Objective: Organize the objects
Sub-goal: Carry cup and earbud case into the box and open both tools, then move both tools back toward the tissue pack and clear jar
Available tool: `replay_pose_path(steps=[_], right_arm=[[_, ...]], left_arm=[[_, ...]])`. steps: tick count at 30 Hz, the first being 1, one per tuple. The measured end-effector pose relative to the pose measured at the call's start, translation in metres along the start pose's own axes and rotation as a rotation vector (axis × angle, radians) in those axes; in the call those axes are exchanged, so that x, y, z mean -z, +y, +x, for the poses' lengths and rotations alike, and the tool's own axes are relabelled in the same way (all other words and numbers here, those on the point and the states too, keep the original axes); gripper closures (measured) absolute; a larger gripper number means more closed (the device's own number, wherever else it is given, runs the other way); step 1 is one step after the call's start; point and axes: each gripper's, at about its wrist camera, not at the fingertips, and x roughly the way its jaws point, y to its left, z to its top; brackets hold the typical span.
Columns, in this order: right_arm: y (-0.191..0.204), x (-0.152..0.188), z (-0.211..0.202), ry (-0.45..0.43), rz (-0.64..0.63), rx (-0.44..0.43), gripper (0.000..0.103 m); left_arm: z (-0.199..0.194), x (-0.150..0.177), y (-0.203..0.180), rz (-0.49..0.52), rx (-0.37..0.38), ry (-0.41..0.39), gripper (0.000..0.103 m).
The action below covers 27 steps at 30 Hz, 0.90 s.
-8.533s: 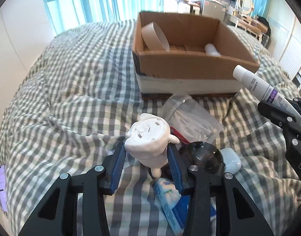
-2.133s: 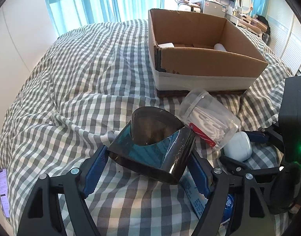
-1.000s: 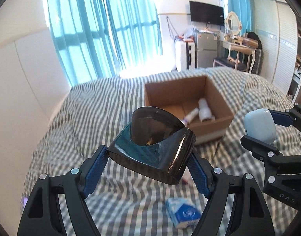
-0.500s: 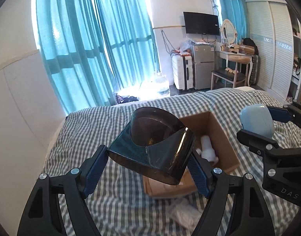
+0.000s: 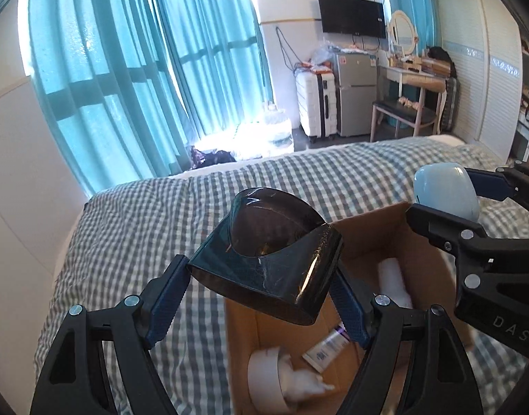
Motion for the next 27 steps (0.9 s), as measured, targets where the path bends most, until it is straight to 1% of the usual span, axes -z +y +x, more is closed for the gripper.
replay_pose_path(steps=[5,8,14,16,18,19,20,21,22,24,27], right_arm=[[-0.003,0.011,0.038,0.049,-0.001,0.005,0.047],[-0.002,0.017,0.05,0.068,0.002,0.002,0.047],[-0.005,0.025,0.056,0.076,0.004,-0.013,0.047],[-0.006,0.026,0.052,0.068,0.014,-0.015,0.047],[-0.007,0.025,0.046,0.056,0.026,-0.017,0.046],[-0.007,0.024,0.04,0.04,0.037,-0.017,0.041],[-0.008,0.023,0.035,0.027,0.047,-0.016,0.033],[-0.009,0.021,0.028,0.009,0.062,-0.02,0.031],[-0.012,0.019,0.021,-0.006,0.079,-0.03,0.03],[-0.015,0.015,0.007,-0.023,0.104,-0.042,0.025],[-0.016,0.009,-0.017,-0.053,0.113,-0.034,0.024]], left_arm=[[0.035,0.009,-0.004,0.017,-0.003,0.032,0.023],[0.05,0.015,-0.005,0.017,-0.001,0.056,0.023],[0.052,0.023,-0.009,0.044,-0.011,0.036,0.021],[0.053,0.023,-0.009,0.052,-0.004,0.041,0.021],[0.05,0.024,-0.013,0.072,-0.017,0.036,0.018],[0.048,0.022,-0.016,0.083,-0.033,0.029,0.012],[0.043,0.022,-0.017,0.089,-0.048,0.016,0.009],[0.038,0.022,-0.018,0.091,-0.06,0.0,0.009],[0.034,0.022,-0.018,0.092,-0.063,-0.008,0.008],[0.023,0.019,-0.018,0.093,-0.06,-0.017,0.006],[0.001,0.015,-0.015,0.085,-0.072,-0.039,0.004]])
